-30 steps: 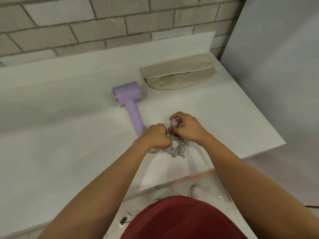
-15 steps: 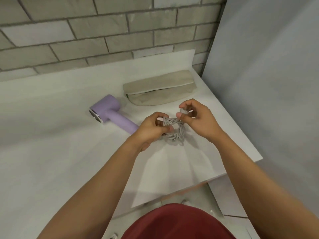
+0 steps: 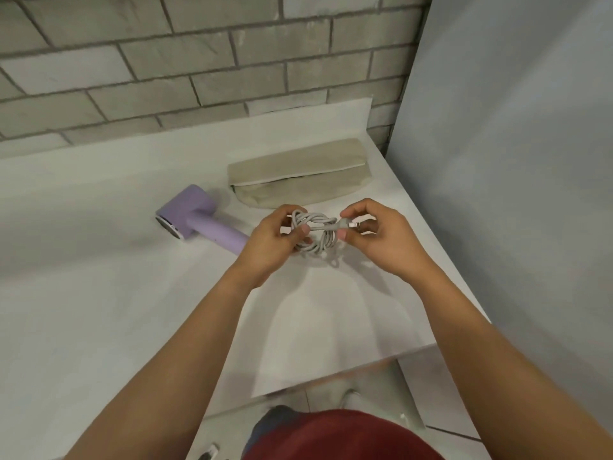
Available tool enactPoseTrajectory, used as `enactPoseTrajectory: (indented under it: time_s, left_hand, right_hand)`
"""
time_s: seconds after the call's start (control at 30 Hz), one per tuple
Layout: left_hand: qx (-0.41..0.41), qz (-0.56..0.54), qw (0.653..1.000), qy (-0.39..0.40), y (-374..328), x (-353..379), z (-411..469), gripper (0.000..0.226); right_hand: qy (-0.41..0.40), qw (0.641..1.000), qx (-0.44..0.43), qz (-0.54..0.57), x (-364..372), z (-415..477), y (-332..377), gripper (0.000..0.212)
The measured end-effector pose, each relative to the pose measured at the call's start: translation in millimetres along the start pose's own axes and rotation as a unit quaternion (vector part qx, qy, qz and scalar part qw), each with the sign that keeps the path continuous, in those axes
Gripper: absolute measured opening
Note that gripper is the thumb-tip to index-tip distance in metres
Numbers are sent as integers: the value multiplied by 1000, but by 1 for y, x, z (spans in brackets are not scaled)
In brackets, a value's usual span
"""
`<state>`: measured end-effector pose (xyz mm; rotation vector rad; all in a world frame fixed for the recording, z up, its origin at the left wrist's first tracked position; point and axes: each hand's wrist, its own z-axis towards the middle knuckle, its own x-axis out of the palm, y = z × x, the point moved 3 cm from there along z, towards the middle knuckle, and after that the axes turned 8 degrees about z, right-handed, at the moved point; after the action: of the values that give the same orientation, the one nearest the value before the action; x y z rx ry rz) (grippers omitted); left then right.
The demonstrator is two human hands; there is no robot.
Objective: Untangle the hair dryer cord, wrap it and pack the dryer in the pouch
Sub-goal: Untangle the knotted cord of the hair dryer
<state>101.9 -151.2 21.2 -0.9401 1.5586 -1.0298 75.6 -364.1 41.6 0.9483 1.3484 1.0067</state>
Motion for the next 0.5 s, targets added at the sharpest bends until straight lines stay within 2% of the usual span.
enactPoseTrajectory:
  time_s: [0.17, 0.27, 0.5]
  left_hand:
    - [-10, -16, 999, 25, 2, -5, 5, 19]
    - [-16, -26, 999, 29, 3, -8, 8, 18]
    - [22, -13, 998, 56, 6, -15, 8, 14]
  right_hand:
    - [-38, 997, -39, -55, 12, 2, 9, 30]
    - [-45, 990, -47, -124, 23, -2, 13, 23]
    - [-155, 975, -49, -153, 48, -25, 9, 17]
